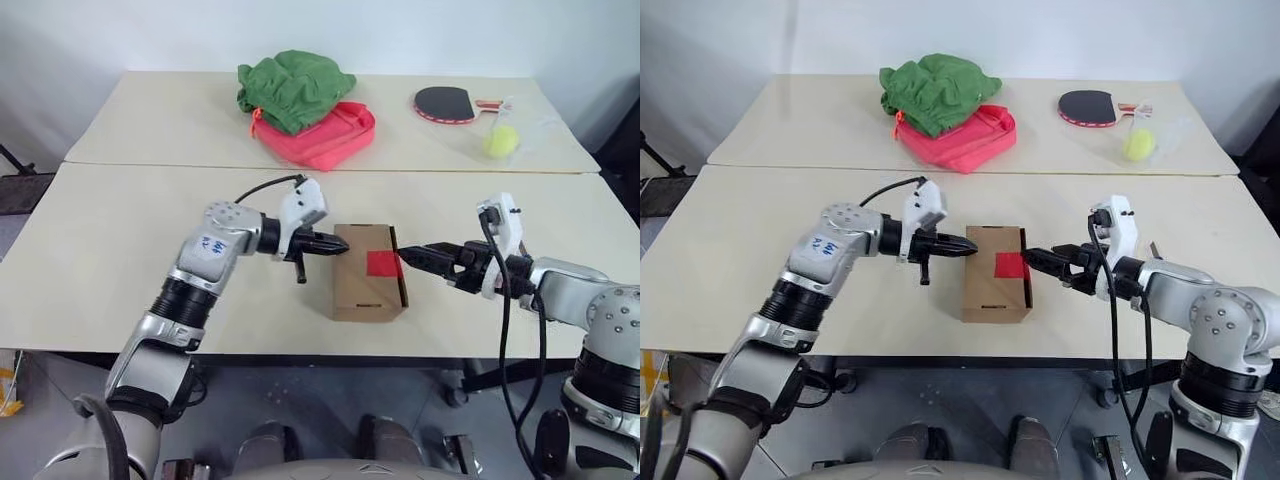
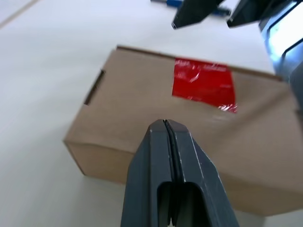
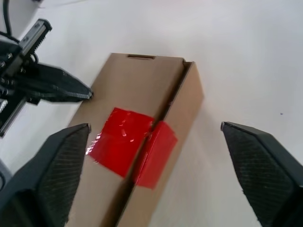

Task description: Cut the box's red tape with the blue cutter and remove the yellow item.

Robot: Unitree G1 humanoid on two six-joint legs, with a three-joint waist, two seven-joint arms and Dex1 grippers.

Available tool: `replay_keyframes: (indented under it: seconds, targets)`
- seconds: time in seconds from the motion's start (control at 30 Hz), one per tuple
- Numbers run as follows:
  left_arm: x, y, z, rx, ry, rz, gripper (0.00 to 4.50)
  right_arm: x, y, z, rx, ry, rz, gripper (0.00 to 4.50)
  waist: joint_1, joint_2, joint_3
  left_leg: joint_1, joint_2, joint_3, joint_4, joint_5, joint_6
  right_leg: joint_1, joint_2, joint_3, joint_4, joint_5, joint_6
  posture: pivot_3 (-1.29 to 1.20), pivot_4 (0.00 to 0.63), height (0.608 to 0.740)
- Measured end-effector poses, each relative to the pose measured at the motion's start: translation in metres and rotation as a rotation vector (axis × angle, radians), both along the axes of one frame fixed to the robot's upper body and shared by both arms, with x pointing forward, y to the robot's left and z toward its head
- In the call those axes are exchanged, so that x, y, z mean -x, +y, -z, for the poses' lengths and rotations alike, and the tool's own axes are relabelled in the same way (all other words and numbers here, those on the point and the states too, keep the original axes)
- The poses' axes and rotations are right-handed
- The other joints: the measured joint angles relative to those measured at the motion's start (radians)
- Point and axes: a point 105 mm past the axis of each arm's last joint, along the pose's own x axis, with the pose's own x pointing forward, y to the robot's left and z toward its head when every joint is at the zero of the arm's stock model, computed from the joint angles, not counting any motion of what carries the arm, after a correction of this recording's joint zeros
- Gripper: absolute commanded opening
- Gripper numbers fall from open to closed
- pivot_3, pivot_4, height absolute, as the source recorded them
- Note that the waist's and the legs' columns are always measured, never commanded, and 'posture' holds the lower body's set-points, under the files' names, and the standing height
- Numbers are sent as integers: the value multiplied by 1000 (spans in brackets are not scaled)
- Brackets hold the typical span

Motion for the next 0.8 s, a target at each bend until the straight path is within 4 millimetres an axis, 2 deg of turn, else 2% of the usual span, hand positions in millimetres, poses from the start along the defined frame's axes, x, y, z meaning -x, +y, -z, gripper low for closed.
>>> replay_keyframes:
  seconds: [0.13, 0.37, 0.53, 0.7, 0.8]
  targets:
    - [0, -6, 1, -24, -38, 8, 0, -3, 0, 9, 35, 29, 21, 4481, 0, 0, 0, 0, 0, 0, -1, 0, 0, 0, 0, 0, 0, 0, 0, 0, 150, 740]
    - [3, -6, 3, -40, -48, 12, 0, 1, -14, 25, 59, 84, 58, 4481, -1, 0, 0, 1, 0, 0, -1, 0, 0, 0, 0, 0, 0, 0, 0, 0, 150, 740]
    - [4, -6, 2, -42, -49, 13, 0, 3, -13, 32, 75, 105, 51, 4481, -1, 0, 0, 2, 0, 0, -1, 0, 0, 1, 0, 1, -1, 0, 0, 0, 150, 740]
    - [4, -6, 3, -43, -44, 12, 0, 1, -13, 30, 69, 92, 50, 4481, -1, 0, 0, 2, 0, 0, -1, 0, 0, 1, 0, 0, -1, 0, 0, 0, 150, 740]
    - [5, -6, 3, -44, -41, 11, 0, -4, -13, 21, 61, 59, 56, 4481, -2, 0, 0, 2, 0, 0, -1, 0, 0, 1, 0, 0, -1, 0, 0, 0, 150, 740]
